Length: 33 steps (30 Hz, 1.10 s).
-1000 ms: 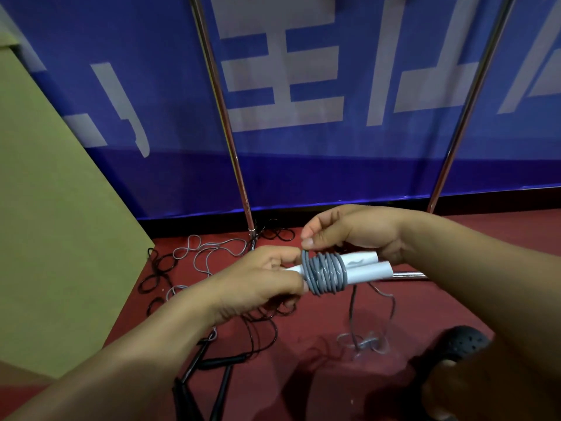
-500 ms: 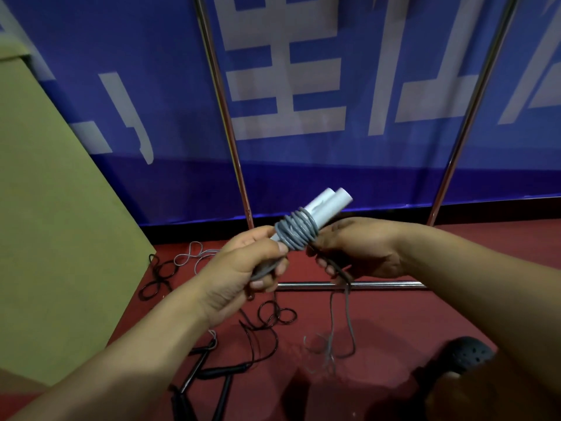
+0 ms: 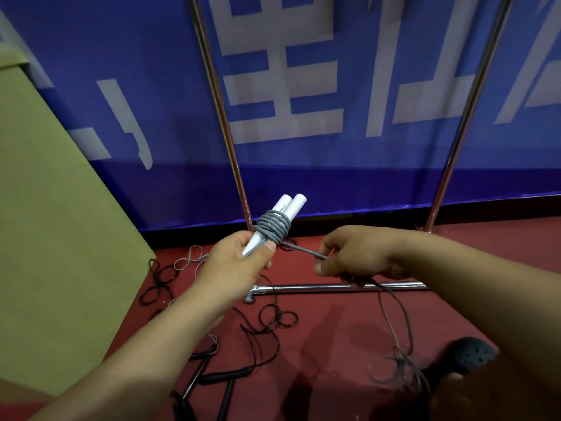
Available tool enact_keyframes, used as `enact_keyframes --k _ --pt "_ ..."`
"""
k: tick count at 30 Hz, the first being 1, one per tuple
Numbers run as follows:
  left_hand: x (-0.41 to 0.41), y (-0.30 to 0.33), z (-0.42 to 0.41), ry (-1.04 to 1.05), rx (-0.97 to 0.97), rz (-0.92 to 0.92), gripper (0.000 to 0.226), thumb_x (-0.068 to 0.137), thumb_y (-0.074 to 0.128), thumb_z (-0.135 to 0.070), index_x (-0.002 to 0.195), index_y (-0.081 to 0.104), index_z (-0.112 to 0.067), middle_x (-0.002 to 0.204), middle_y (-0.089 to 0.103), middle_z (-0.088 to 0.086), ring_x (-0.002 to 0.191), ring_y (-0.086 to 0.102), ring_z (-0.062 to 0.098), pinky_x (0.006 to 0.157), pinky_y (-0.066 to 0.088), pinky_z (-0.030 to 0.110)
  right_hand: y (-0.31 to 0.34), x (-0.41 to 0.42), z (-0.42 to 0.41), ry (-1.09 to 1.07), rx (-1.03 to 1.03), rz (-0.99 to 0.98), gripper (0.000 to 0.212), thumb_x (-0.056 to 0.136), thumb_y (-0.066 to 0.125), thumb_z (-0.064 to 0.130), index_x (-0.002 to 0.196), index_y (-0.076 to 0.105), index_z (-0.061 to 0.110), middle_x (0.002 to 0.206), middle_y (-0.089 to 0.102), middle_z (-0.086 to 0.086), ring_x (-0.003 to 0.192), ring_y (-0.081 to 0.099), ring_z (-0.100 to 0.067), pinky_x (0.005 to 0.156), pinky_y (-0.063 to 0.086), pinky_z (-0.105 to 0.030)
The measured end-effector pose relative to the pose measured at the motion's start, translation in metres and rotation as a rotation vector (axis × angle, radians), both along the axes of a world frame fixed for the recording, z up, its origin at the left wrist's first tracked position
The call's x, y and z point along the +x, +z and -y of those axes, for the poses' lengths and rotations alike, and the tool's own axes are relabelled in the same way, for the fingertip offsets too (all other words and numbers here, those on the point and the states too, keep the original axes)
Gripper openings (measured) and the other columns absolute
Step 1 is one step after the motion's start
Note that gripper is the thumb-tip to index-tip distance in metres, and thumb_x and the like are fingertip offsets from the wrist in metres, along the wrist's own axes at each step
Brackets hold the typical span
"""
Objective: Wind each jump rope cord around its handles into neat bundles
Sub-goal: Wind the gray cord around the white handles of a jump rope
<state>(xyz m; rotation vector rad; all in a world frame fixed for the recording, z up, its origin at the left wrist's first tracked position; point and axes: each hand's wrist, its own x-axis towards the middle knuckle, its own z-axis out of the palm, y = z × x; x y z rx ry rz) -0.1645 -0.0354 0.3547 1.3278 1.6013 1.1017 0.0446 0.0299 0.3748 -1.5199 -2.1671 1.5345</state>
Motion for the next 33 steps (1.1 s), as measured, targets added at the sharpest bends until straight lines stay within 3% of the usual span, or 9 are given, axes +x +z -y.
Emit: enact_keyframes --k 2,5,8,12,17,20,24,29,33 --pt "-0.002 -0.001 -0.001 0.038 0.015 -0.094 0.009 0.096 0.062 -0.027 0.091 0.066 -0.02 0.064 0.062 -0.01 0.041 0.044 -0.002 0.05 0.034 0.022 -0.001 0.002 -0.002 -0.019 0.07 0.06 0.02 0.09 0.071 0.03 0.083 0.064 0.012 0.066 0.056 -0.004 0.06 0.055 -0.018 0.059 0.051 -0.028" --pt "-0.007 -0.004 -0.003 0.064 0.004 -0.137 0.013 0.096 0.062 -0.029 0.087 0.063 -0.02 0.051 0.056 -0.016 0.04 0.044 -0.001 0.049 0.033 0.023 0.001 0.005 -0.004 -0.026 0.225 0.129 0.023 0.089 0.071 0.034 0.085 0.065 0.012 0.064 0.056 0.001 0.054 0.05 -0.013 0.051 0.044 -0.021" --pt "-0.012 -0.008 -0.005 0.091 -0.017 -0.162 0.012 0.095 0.063 -0.03 0.087 0.065 -0.021 0.059 0.06 -0.013 0.047 0.044 0.002 0.052 0.035 0.027 0.005 0.009 -0.007 -0.02 0.246 0.129 0.024 0.087 0.072 0.035 0.083 0.065 0.013 0.064 0.059 0.001 0.052 0.048 -0.013 0.047 0.041 -0.021" --pt "-0.012 -0.008 -0.006 0.122 -0.026 -0.172 0.015 0.095 0.063 -0.027 0.084 0.064 -0.017 0.055 0.056 -0.013 0.048 0.044 0.004 0.053 0.035 0.026 0.009 0.015 -0.009 0.073 0.283 0.258 0.034 0.082 0.075 0.045 0.072 0.058 0.017 0.06 0.059 0.001 0.052 0.054 -0.015 0.056 0.045 -0.027" --pt "-0.023 -0.011 -0.01 0.166 -0.101 -0.114 0.022 0.095 0.063 -0.026 0.076 0.064 -0.015 0.062 0.057 -0.002 0.049 0.04 0.013 0.059 0.037 0.034 0.017 0.018 -0.007 0.11 0.553 0.275 0.021 0.087 0.07 0.042 0.079 0.062 0.025 0.074 0.057 0.009 0.066 0.051 -0.008 0.058 0.039 -0.025" --pt "-0.023 -0.013 -0.008 0.128 -0.147 -0.166 0.022 0.095 0.064 -0.025 0.076 0.064 -0.014 0.065 0.059 -0.001 0.052 0.043 0.012 0.059 0.038 0.029 0.016 0.02 -0.008 0.093 0.729 0.209 0.012 0.089 0.068 0.037 0.091 0.067 0.026 0.079 0.06 0.013 0.077 0.056 -0.01 0.067 0.042 -0.025" --pt "-0.021 -0.015 -0.004 0.033 -0.219 -0.251 0.021 0.094 0.065 -0.029 0.078 0.067 -0.016 0.062 0.064 -0.005 0.05 0.046 0.01 0.06 0.041 0.03 0.014 0.023 -0.01 0.121 0.877 0.148 0.009 0.088 0.068 0.035 0.094 0.069 0.029 0.081 0.065 0.013 0.077 0.058 -0.008 0.071 0.049 -0.027" --pt "-0.01 -0.012 0.001 -0.165 -0.306 -0.304 0.008 0.096 0.062 -0.023 0.096 0.064 -0.016 0.084 0.077 0.0 0.043 0.046 0.001 0.049 0.039 0.019 0.018 0.023 -0.013 0.175 0.947 0.125 0.011 0.088 0.069 0.035 0.094 0.073 0.027 0.079 0.061 0.016 0.076 0.057 -0.006 0.073 0.048 -0.027" --pt "-0.004 -0.011 0.004 -0.291 -0.304 -0.332 0.008 0.093 0.066 -0.015 0.094 0.061 -0.01 0.086 0.076 0.008 0.056 0.057 0.009 0.058 0.045 0.023 0.018 0.025 -0.016 0.157 0.952 0.133 0.013 0.088 0.069 0.035 0.095 0.074 0.025 0.078 0.059 0.018 0.076 0.055 -0.004 0.071 0.045 -0.023"
